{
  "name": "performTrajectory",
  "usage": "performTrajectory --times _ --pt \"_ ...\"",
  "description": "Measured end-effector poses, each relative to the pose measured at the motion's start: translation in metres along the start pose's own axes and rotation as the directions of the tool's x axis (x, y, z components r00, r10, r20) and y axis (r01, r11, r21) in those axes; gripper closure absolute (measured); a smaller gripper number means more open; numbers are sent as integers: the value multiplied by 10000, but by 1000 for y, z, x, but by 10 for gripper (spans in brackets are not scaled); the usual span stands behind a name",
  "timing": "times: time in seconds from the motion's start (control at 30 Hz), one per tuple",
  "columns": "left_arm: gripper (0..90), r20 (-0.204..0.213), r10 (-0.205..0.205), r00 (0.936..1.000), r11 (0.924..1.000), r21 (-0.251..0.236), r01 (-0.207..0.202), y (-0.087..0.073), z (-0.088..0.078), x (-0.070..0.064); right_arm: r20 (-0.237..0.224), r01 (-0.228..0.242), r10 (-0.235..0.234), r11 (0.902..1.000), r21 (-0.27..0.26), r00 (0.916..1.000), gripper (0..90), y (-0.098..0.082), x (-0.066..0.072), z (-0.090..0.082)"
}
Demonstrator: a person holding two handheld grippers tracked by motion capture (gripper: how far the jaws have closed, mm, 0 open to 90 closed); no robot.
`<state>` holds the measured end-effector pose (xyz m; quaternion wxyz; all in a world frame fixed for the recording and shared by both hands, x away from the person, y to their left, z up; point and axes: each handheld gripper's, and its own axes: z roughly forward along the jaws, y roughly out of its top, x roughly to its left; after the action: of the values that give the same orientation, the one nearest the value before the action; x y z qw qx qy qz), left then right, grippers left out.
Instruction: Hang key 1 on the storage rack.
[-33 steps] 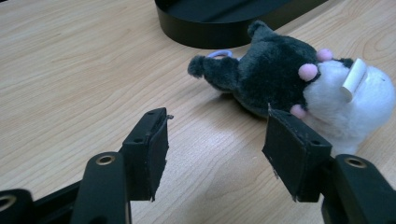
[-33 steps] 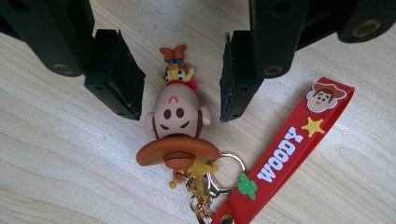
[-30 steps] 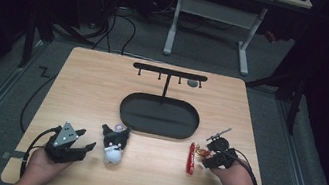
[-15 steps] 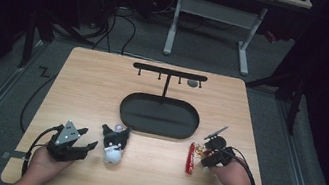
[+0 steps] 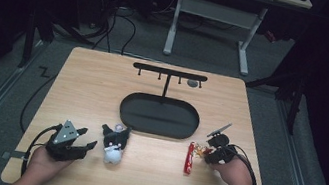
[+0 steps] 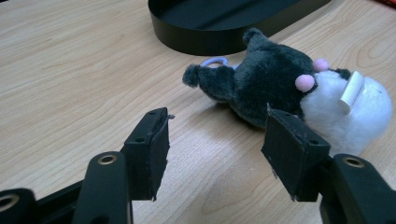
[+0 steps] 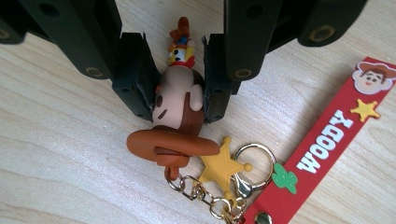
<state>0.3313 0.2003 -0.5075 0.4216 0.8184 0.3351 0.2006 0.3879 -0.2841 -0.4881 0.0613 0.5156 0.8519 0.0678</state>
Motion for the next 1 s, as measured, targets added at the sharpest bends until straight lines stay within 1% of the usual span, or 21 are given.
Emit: performTrajectory --times 0.03,0.1,0.13,0.2,0.23,0.3,0.33,0.37,0.4,0.43,0.47,0.5,0.63,0.7,0.73,0.77,0.8,0.87,0.9,0.93,1.0 --pt "409 0 0 10000 10000 0 0 0 0 0 8 18 -18 10000 36 10000 669 0 0 -1" --pt "408 -25 46 10000 10000 19 -46 0 0 -1 -89 -8 8 10000 -72 10000 670 -1 1 -4" --pt "408 -24 40 10000 10000 18 -40 0 1 -1 -125 -28 25 9997 -256 9999 670 -1 1 -13" --pt "407 -19 58 10000 10000 17 -58 0 1 -1 -123 35 -40 9992 -393 9999 670 -1 3 -25" --pt "407 -17 67 10000 10000 29 -66 0 1 -1 -256 -35 23 9989 -473 9997 671 -1 3 -32" --pt "407 -28 63 10000 10000 23 -63 0 1 -1 -317 64 -77 9992 -407 9995 671 -1 5 -41" --pt "407 -40 54 10000 10000 5 -54 0 1 -2 -320 222 -233 9991 -351 9992 672 0 6 -47" --pt "407 -40 54 10000 10000 5 -54 0 1 -2 -320 222 -233 9991 -351 9992 672 0 6 -47" --pt "407 -64 72 10000 10000 20 -72 -1 0 -1 -304 253 -264 9990 -355 9992 672 1 7 -55" --pt "407 -64 72 10000 10000 20 -72 -1 0 -1 -304 253 -264 9990 -355 9992 672 1 7 -55" --pt "407 -79 33 10000 10000 6 -33 -1 -1 -1 -283 332 -344 9986 -404 9990 672 4 8 -64" --pt "407 -83 -28 10000 10000 -36 28 -1 -1 0 -287 281 -294 9986 -438 9992 672 5 8 -67" --pt "408 -63 -39 10000 10000 -26 39 -1 -1 0 -240 54 -68 9984 -559 9997 672 10 9 -85" --pt "408 -50 -11 10000 10000 -18 11 -1 -1 0 -194 121 -132 9984 -559 9997 672 13 11 -92" --pt "409 -46 20 10000 10000 -41 -21 -1 -2 -1 -171 6 -15 9985 -552 9999 672 15 12 -96" --pt "408 -58 53 10000 10000 -31 -54 -1 -2 -1 -136 130 -139 9981 -603 9998 672 16 12 -99" --pt "408 -57 77 10000 10000 -30 -77 -1 -2 0 -125 118 -126 9979 -644 9998 672 18 13 -104" --pt "408 -55 20 10000 10000 -94 -20 -2 -2 0 -128 111 -120 9974 -712 9998 672 19 13 -107" --pt "408 -64 11 10000 9999 -106 -11 -2 -3 0 -153 103 -115 9972 -745 9998 672 21 14 -111" --pt "407 -118 10 9999 9999 -132 -12 -2 -3 0 -124 134 -145 9965 -823 9998 672 24 15 -118" --pt "405 -188 2 9998 9999 -165 -5 -2 -4 1 -168 37 -52 9962 -867 9998 672 26 15 -123"
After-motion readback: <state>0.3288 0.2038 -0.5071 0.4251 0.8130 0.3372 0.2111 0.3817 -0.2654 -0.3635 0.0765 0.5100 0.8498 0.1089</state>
